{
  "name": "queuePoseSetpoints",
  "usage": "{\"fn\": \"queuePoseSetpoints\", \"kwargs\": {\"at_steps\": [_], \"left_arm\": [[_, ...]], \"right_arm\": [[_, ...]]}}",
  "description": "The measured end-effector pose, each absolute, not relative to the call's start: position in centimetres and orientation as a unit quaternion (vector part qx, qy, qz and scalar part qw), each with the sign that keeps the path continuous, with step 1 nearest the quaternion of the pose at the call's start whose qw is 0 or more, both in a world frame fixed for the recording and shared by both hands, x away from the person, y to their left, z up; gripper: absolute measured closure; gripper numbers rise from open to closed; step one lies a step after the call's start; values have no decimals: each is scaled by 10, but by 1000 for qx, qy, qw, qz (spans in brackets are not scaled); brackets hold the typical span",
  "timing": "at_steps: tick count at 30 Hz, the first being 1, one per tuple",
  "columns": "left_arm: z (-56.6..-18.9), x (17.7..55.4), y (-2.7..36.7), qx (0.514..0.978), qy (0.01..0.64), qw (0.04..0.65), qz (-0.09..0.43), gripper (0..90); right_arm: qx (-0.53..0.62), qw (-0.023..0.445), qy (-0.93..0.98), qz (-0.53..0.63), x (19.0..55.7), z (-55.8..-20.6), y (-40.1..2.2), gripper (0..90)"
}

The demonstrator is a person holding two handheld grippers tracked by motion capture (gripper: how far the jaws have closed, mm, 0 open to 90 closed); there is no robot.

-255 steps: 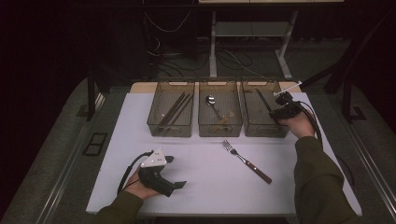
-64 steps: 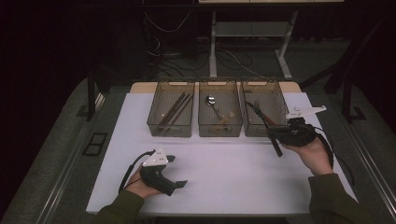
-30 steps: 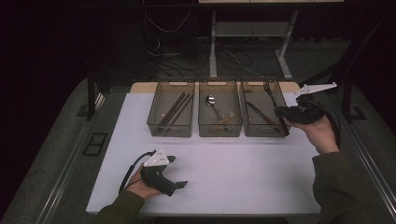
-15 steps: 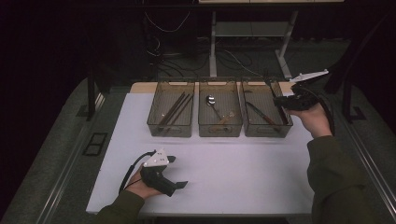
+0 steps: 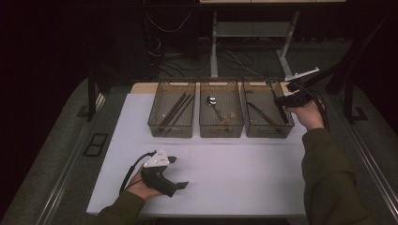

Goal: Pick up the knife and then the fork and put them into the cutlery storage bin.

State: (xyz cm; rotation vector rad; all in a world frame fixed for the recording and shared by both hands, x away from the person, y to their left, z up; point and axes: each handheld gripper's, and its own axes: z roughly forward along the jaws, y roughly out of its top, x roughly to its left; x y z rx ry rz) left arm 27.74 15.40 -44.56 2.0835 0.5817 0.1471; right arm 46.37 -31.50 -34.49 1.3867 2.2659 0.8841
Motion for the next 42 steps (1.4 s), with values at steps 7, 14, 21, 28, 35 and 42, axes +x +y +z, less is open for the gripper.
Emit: {"fn": "queuePoseSetpoints", "kwargs": {"at_steps": [7, 14, 21, 28, 35, 42], "left_arm": [[-445, 278, 154, 849, 237, 468, 59, 0], [-445, 278, 154, 849, 237, 468, 60, 0], [-445, 277, 154, 850, 236, 468, 60, 0], [-445, 277, 154, 849, 236, 469, 60, 0], [-446, 277, 154, 849, 237, 468, 58, 0], [-446, 277, 154, 850, 237, 467, 59, 0]], "right_arm": [[488, 165, 809, 283, 470, -358, -313, 775], [485, 153, 825, 247, 475, -369, -305, 775], [481, 141, 836, 224, 479, -380, -299, 775], [477, 131, 846, 197, 482, -388, -292, 775], [478, 120, 850, 186, 483, -392, -291, 766], [481, 109, 845, 205, 481, -388, -292, 685]]}}
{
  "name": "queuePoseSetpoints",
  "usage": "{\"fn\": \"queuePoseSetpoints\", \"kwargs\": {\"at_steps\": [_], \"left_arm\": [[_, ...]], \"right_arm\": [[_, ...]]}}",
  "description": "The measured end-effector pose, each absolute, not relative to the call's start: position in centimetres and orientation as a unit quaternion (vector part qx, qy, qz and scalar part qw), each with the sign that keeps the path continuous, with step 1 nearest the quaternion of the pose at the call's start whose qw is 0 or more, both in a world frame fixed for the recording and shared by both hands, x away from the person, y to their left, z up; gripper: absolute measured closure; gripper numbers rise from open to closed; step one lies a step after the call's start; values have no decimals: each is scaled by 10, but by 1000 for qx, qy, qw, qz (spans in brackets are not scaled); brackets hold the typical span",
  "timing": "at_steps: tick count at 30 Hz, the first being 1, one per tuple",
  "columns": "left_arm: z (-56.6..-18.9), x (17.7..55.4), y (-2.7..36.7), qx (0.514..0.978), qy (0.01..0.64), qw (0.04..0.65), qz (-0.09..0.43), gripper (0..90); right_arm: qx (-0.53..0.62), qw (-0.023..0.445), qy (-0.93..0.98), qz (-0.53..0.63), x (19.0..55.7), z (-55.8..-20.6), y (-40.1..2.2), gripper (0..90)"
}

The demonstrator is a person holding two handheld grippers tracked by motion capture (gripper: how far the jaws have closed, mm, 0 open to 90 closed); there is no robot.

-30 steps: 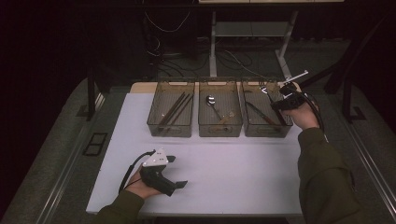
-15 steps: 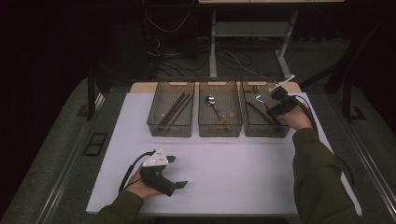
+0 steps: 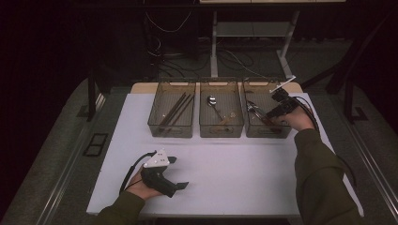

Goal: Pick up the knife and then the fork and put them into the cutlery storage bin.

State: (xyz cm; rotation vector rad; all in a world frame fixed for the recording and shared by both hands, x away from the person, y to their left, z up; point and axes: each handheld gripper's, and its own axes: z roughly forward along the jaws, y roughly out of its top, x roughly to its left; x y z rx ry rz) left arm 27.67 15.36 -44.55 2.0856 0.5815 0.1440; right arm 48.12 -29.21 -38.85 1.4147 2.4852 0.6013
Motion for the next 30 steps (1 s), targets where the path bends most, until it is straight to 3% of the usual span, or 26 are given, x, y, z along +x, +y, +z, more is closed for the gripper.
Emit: {"fn": "queuePoseSetpoints", "kwargs": {"at_steps": [14, 24, 30], "left_arm": [[-446, 277, 154, 849, 237, 468, 58, 0], [-446, 279, 155, 848, 241, 468, 58, 0], [-446, 279, 155, 847, 243, 469, 60, 0]], "right_arm": [[487, 103, 817, 292, 472, -372, -298, 387], [479, 143, 801, 330, 456, -362, -295, 195], [470, 161, 797, 344, 442, -361, -297, 177]]}}
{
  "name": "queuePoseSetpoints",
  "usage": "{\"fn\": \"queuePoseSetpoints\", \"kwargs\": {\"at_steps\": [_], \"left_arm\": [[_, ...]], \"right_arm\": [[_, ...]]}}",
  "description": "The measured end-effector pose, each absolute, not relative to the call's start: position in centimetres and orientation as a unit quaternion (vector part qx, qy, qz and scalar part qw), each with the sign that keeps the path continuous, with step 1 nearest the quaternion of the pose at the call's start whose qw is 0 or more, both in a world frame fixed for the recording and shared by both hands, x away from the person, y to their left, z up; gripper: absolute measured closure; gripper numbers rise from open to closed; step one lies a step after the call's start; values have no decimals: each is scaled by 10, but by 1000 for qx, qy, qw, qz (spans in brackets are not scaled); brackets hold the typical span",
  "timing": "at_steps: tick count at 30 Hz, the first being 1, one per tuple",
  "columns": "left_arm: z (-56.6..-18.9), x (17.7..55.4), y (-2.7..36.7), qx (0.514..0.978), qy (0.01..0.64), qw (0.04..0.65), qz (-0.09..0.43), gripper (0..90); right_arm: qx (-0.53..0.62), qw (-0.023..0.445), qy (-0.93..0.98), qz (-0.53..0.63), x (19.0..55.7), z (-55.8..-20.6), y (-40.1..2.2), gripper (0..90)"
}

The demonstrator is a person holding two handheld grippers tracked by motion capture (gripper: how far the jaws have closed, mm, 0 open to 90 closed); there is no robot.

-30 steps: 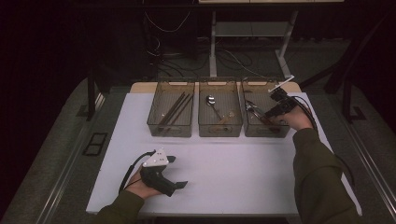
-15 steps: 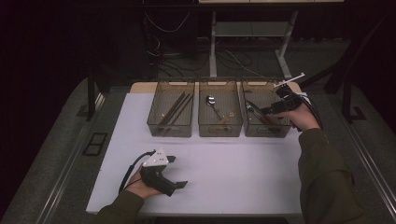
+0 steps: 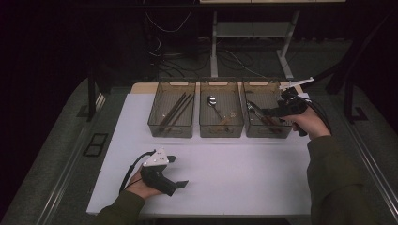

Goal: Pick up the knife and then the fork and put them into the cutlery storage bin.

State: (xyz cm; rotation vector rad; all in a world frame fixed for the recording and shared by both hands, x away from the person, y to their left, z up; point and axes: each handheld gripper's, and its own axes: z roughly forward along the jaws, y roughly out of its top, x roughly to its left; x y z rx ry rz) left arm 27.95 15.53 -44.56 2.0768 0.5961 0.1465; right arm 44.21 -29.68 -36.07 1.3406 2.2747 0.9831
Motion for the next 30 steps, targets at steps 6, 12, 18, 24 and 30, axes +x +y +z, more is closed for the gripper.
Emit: {"fn": "queuePoseSetpoints", "kwargs": {"at_steps": [6, 12, 18, 24, 30], "left_arm": [[-446, 280, 156, 847, 244, 468, 60, 0], [-445, 282, 159, 847, 244, 468, 62, 0], [-445, 281, 159, 848, 243, 467, 62, 0], [-445, 280, 158, 847, 243, 468, 62, 0], [-445, 281, 159, 848, 244, 467, 63, 0]], "right_arm": [[460, 172, 795, 356, 424, -361, -298, 177], [449, 177, 794, 370, 405, -362, -297, 176], [435, 175, 795, 386, 384, -366, -294, 176], [419, 183, 796, 397, 364, -373, -292, 176], [412, 189, 793, 407, 345, -383, -291, 174]]}}
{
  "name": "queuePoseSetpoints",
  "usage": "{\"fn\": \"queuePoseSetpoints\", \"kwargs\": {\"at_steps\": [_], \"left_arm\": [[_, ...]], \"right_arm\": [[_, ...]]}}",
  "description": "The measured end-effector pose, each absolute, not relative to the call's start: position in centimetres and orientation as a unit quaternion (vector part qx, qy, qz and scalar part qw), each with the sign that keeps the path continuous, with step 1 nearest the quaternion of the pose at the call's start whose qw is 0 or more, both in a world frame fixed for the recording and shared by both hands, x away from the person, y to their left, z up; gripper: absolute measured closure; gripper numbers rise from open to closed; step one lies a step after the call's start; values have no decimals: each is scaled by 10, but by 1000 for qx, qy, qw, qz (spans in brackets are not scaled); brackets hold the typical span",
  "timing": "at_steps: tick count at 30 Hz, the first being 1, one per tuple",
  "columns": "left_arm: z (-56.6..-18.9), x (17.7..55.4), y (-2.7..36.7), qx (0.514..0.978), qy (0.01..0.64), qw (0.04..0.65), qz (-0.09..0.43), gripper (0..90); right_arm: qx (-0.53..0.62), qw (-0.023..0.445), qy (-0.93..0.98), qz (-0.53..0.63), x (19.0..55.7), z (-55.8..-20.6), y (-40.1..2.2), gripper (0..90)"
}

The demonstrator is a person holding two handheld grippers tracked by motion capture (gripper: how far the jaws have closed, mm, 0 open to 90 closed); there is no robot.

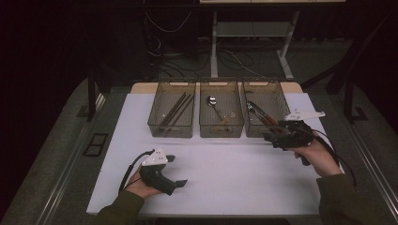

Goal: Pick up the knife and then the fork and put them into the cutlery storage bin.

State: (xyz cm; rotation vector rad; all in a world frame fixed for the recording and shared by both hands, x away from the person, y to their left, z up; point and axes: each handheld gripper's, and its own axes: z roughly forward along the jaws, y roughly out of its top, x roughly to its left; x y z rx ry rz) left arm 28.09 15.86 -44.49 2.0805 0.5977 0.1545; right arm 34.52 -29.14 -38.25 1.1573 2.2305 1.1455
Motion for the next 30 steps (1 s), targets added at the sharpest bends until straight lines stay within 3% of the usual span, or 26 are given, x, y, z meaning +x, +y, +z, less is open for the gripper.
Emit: {"fn": "queuePoseSetpoints", "kwargs": {"at_steps": [2, 30], "left_arm": [[-445, 281, 159, 848, 244, 467, 63, 0], [-444, 279, 158, 849, 242, 466, 64, 0]], "right_arm": [[406, 186, 794, 412, 339, -387, -292, 134], [386, 168, 786, 454, 268, -431, -290, 134]]}}
